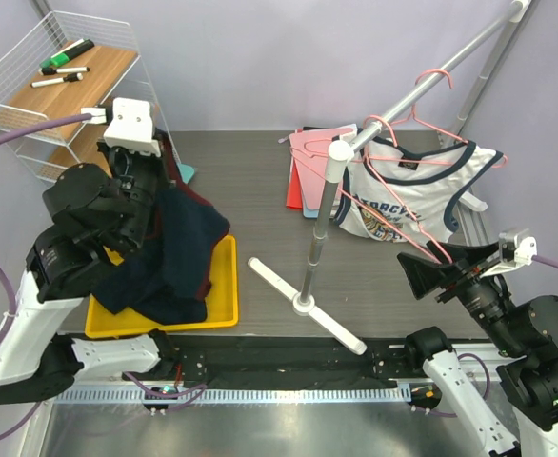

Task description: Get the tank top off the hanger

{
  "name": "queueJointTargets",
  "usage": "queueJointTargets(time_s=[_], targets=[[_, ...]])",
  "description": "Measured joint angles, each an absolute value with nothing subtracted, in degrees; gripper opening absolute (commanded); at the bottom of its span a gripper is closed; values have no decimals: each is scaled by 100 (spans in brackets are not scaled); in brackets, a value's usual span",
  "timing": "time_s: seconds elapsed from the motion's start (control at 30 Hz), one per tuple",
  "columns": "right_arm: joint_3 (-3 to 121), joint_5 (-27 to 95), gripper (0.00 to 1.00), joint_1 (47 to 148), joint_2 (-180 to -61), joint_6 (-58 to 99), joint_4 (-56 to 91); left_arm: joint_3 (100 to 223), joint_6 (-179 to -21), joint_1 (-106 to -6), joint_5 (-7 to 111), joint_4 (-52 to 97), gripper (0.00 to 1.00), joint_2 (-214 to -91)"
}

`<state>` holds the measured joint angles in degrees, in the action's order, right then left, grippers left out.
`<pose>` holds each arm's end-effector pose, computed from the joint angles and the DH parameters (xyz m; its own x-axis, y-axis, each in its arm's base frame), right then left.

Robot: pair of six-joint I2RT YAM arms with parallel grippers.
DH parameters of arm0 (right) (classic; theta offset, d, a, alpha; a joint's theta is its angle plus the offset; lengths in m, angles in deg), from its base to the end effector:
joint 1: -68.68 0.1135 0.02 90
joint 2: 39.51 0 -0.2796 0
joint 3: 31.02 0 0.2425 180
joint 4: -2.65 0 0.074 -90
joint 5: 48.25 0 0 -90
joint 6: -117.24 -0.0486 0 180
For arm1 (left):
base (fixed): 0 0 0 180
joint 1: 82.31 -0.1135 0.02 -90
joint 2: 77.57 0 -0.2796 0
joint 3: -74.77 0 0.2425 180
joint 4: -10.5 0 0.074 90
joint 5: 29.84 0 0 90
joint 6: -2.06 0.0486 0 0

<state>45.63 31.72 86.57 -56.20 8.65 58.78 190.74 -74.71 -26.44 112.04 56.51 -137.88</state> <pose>-0.0072 0.0066 0.4119 -0.0889 0.3012 -0.9494 -0.4637 0.8311 0.3071 0.0994 -0.0786 0.5741 0.1089 0.0911 -0.9899 0.0523 0.9939 0.0972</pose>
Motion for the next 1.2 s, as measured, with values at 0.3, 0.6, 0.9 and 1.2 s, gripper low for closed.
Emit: queueJointTargets(time_s=[0.3, 0.6, 0.9, 1.2], targets=[[4563, 3177, 81, 8657, -5509, 896, 5941, 19378, -8498, -2639, 10952, 6038, 0, -14013], [4357, 3142, 81, 8657, -5327, 887, 5941, 18075, -9608, -2639, 11484, 6737, 0, -12905], [4176, 2976, 81, 8657, -5323, 793, 5814, 16980, -11344, -2639, 11792, 8117, 0, -12416], [4038, 2893, 80, 8657, -5323, 741, 5725, 15507, -12765, -2679, 11119, 8527, 0, -12291]])
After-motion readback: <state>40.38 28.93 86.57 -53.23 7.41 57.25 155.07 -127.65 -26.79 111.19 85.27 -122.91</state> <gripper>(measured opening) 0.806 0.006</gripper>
